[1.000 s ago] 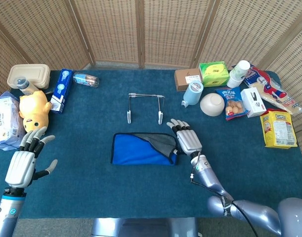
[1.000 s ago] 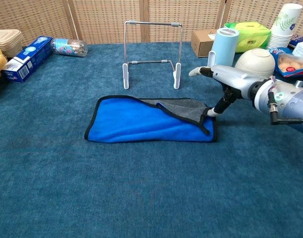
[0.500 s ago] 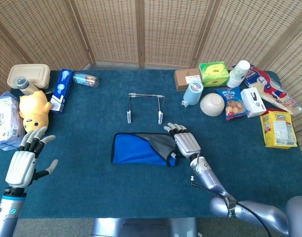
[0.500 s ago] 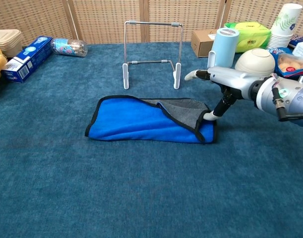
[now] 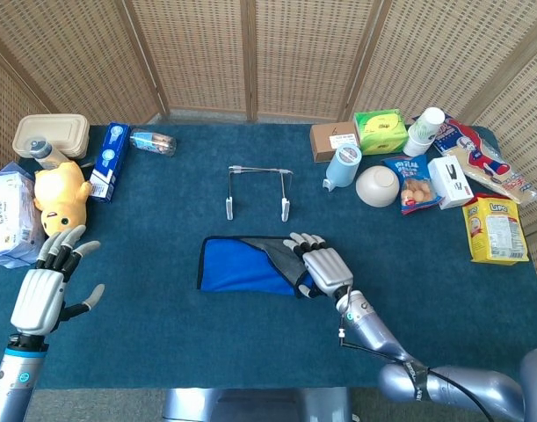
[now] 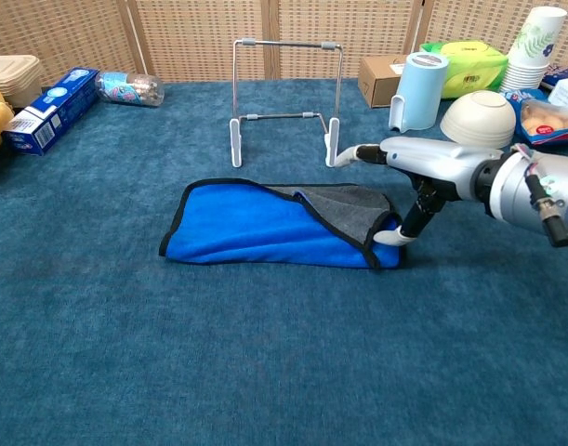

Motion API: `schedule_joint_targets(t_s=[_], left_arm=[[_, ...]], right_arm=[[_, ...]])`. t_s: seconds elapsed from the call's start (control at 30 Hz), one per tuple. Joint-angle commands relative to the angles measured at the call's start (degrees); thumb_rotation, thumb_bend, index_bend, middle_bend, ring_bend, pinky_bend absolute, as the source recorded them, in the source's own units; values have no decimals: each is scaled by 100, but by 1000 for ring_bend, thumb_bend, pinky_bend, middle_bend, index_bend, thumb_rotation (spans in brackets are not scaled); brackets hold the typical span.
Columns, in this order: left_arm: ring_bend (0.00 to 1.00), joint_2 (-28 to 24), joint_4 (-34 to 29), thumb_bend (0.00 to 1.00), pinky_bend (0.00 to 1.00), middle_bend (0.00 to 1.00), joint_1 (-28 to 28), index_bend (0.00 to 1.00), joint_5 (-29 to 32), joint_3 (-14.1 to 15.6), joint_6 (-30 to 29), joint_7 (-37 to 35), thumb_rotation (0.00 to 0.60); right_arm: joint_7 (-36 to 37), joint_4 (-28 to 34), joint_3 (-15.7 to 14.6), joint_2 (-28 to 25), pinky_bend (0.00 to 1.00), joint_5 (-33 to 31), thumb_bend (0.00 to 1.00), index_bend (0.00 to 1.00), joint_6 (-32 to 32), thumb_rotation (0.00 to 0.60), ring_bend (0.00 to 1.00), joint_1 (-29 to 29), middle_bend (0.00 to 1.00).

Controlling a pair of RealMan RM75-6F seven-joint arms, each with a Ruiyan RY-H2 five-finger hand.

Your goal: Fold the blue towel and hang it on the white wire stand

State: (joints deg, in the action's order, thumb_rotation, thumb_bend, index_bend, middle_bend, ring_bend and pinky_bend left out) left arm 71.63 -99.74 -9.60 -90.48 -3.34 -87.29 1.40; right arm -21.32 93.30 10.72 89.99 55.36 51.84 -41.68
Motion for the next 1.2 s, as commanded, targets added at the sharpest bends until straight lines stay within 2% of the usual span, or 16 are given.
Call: schedule_joint_targets(t_s=[0.03, 0.5, 1.2], left_arm=[[0, -1, 7, 409, 0, 63, 5, 209, -11, 1, -11, 4, 600], [0, -24, 6, 409, 0, 62, 42, 209, -38, 24, -38, -19, 600], [0, -66, 24, 409, 0, 62, 118, 209, -48, 39, -110, -81, 600]], right_arm=[[-37, -122, -57, 97, 0, 90, 281, 41, 45, 600, 0, -32, 6], [33, -558, -233, 291, 0, 537, 281, 46, 103, 600, 0, -87, 7], [367, -1155, -103, 596, 0, 767, 278, 135, -11, 600, 0, -244, 42]])
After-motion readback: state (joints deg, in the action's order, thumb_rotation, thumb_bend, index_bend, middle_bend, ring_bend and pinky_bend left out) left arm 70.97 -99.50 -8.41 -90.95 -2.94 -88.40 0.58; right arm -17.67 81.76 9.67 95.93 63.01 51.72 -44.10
